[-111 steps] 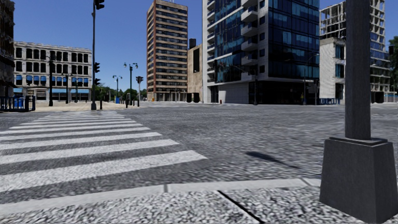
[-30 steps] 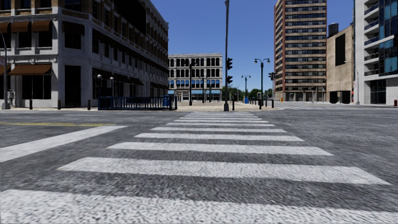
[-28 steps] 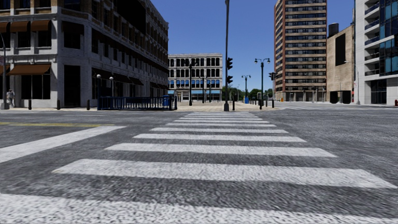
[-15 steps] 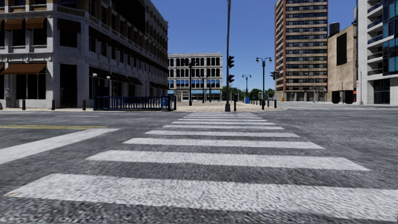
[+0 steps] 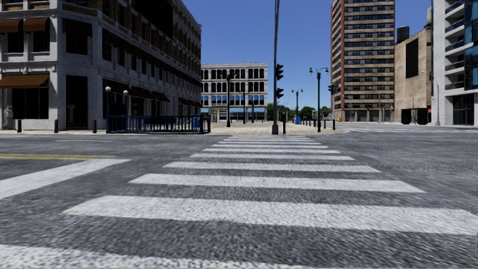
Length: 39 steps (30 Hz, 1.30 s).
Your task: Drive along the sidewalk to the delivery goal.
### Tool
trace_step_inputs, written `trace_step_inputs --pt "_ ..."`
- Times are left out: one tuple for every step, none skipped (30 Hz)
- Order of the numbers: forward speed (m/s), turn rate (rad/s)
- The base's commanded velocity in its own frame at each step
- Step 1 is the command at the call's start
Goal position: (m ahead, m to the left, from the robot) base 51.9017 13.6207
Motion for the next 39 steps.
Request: trace_step_inputs --pt "1.22 0.0" --pt "1.22 0.0" --pt "1.22 0.0" --pt "1.22 0.0" --pt "1.22 0.0" --pt "1.22 0.0" --pt "1.22 0.0" --pt "1.22 0.0" --pt "1.22 0.0" --pt "1.22 0.0" --pt "1.22 0.0" --pt "1.22 0.0" --pt "1.22 0.0" --pt "1.22 0.0" --pt "1.22 -0.66" --pt "1.22 -1.2" --pt "1.22 -1.2" --pt "1.22 -0.84" --pt "1.22 -0.84" --pt "1.22 -0.04" --pt "1.22 -0.01" --pt "1.22 0.0" --pt "1.22 0.0" --pt "1.22 0.0" --pt "1.22 0.0" --pt "1.22 0.0" --pt "1.22 0.0" --pt "1.22 0.0" --pt "1.22 0.0" --pt "1.22 0.0" --pt "1.22 0.0" --pt "1.22 0.0" --pt "1.22 0.0" --pt "1.22 0.0" --pt "1.23 0.0" --pt "1.24 0.0" --pt "1.24 0.0" --pt "1.25 0.0" --pt "1.25 0.0"
